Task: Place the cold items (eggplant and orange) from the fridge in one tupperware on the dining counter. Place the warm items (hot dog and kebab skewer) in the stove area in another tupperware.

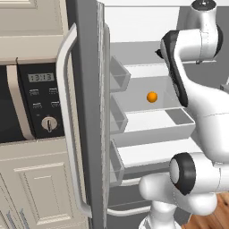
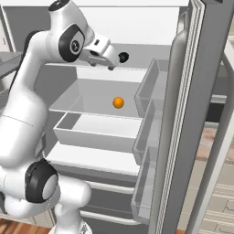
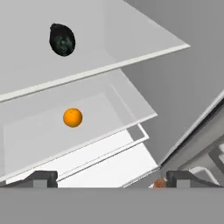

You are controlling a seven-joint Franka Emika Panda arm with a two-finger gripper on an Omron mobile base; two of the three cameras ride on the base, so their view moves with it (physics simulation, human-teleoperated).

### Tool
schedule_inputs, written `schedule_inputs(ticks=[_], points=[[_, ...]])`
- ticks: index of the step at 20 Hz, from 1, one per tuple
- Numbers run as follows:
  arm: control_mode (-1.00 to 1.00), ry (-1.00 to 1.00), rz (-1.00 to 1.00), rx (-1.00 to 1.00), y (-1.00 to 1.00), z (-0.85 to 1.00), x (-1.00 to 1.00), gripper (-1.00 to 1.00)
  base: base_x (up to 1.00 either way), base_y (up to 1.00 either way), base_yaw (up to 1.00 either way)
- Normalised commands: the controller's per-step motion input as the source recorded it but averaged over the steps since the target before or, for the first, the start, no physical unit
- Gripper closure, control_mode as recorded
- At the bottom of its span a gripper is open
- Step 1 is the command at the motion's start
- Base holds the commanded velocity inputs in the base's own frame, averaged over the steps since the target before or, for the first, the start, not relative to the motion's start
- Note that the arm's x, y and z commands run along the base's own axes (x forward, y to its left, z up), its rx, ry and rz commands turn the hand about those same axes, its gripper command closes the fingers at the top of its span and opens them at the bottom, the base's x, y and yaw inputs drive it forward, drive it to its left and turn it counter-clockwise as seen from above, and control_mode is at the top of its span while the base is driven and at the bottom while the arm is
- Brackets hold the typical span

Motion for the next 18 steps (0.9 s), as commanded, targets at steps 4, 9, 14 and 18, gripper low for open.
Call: schedule_inputs(ticks=[4, 9, 14, 18], points=[[-1.0, -0.17, -0.04, 0.0, 0.0, 0.0, 0.76, -1.0, 0.0, 0.0, 0.0], [-1.0, -0.05, -0.01, 0.0, 0.0, -0.02, 0.93, -1.0, 0.0, 0.0, 0.0], [-1.0, 0.01, 0.0, 0.01, 0.0, -0.08, 0.92, -1.0, 0.0, 0.0, 0.0], [-1.0, 0.01, 0.0, 0.0, -0.19, -0.15, 0.81, -1.0, 0.0, 0.0, 0.0]])
